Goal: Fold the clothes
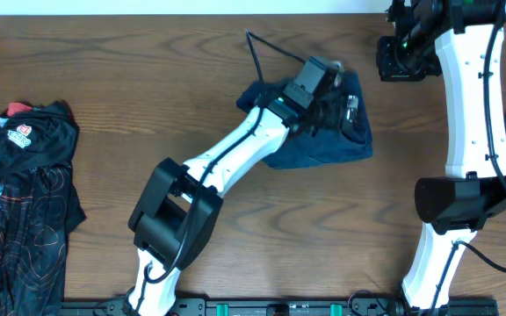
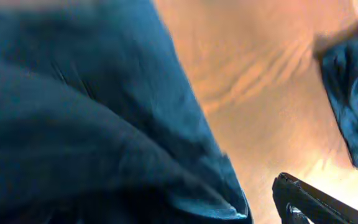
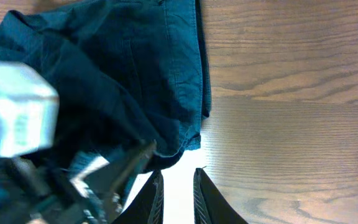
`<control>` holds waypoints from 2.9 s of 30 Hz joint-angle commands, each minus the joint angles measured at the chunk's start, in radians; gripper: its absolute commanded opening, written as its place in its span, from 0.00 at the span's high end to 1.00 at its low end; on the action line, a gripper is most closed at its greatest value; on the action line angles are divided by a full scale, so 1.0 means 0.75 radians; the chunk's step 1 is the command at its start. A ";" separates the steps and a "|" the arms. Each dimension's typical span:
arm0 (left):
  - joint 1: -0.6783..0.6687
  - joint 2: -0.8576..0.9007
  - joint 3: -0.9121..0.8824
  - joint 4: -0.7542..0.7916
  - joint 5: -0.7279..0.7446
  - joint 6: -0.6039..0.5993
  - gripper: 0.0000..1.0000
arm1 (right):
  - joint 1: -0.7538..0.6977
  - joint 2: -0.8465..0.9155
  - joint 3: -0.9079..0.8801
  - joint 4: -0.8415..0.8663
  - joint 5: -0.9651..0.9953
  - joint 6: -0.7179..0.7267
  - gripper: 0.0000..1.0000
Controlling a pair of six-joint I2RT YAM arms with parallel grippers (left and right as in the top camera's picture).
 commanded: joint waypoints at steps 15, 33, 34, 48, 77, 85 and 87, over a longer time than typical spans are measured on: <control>0.231 -0.019 0.303 -0.660 -0.243 0.181 0.02 | 0.020 -0.005 -0.003 -0.007 0.052 -0.011 0.83; 0.377 -0.018 0.021 -0.643 0.048 0.216 0.02 | 0.021 -0.005 -0.002 -0.007 0.052 -0.005 0.83; 0.373 -0.016 0.021 -0.631 0.048 0.216 0.02 | 0.021 -0.005 -0.003 -0.007 0.052 -0.006 0.83; 0.351 0.167 0.021 -0.348 0.282 0.136 0.15 | 0.042 -0.005 -0.007 -0.008 0.046 0.009 0.83; 0.313 0.112 0.227 -0.110 0.281 -0.040 0.02 | 0.065 -0.005 -0.007 -0.007 0.052 0.009 0.83; 0.294 0.112 0.227 -0.112 0.308 -0.040 0.02 | 0.063 -0.005 -0.007 -0.007 0.074 0.009 0.82; 0.294 0.112 0.227 -0.136 0.312 -0.040 0.02 | 0.063 -0.005 -0.007 -0.008 0.078 0.009 0.82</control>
